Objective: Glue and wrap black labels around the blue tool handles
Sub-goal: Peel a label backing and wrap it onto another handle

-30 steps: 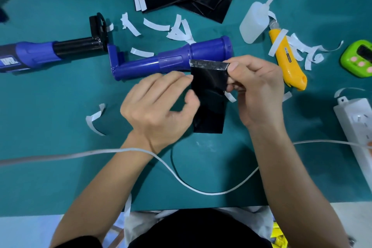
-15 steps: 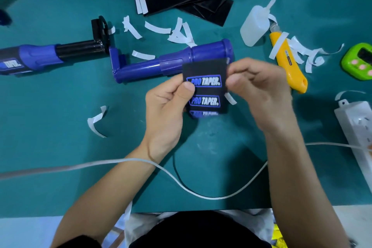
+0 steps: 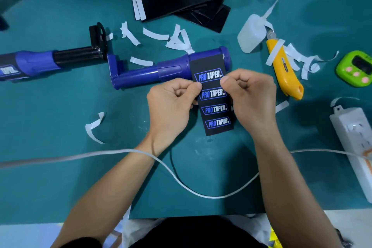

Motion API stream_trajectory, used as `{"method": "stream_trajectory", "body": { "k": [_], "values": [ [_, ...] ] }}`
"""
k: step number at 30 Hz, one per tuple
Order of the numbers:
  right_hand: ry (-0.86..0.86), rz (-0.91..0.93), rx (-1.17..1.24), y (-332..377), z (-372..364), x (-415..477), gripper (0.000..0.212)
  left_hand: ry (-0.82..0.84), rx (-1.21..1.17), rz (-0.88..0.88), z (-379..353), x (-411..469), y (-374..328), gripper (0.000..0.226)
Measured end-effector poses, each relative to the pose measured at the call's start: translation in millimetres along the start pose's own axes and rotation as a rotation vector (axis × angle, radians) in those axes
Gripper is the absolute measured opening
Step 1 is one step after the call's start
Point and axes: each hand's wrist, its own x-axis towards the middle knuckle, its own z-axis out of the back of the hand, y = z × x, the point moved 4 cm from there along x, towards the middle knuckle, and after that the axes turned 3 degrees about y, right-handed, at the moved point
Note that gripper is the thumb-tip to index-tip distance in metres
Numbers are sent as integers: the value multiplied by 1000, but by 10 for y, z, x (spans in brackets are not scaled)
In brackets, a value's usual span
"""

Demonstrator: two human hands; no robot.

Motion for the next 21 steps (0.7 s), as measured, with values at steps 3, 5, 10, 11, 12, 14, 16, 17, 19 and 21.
{"method": "stream_trajectory", "body": {
  "k": [3,5,10,11,12,14,16,17,19,21],
  "values": [
    [-15,0,-14,-3,-4,7,21,1,-7,8,-2,5,4,24],
    [-23,5,-23,10,-5,11,21,1,-13,14,0,6,2,23],
    [-41,-20,-19,2,-5,25,22,1,-34,34,-10,17,12,24],
    [-41,-25,-19,0,-9,27,22,1,-41,38,-9,21,15,24],
    [-41,-28,-20,1,-13,27,22,0,-47,42,-9,23,22,24],
    [-43,-28,-31,7,-15,29,23,-1,-53,49,-13,28,33,25],
    [-48,-28,-48,11,-11,33,24,2,-51,54,-20,34,37,26],
    [-52,-28,-54,12,-9,33,25,4,-51,57,-23,37,40,26],
    [-55,-28,-60,16,-10,31,25,8,-50,64,-23,46,46,26],
    [-56,-28,-62,20,-17,25,25,9,-53,71,-24,48,51,26]
  ]
}}
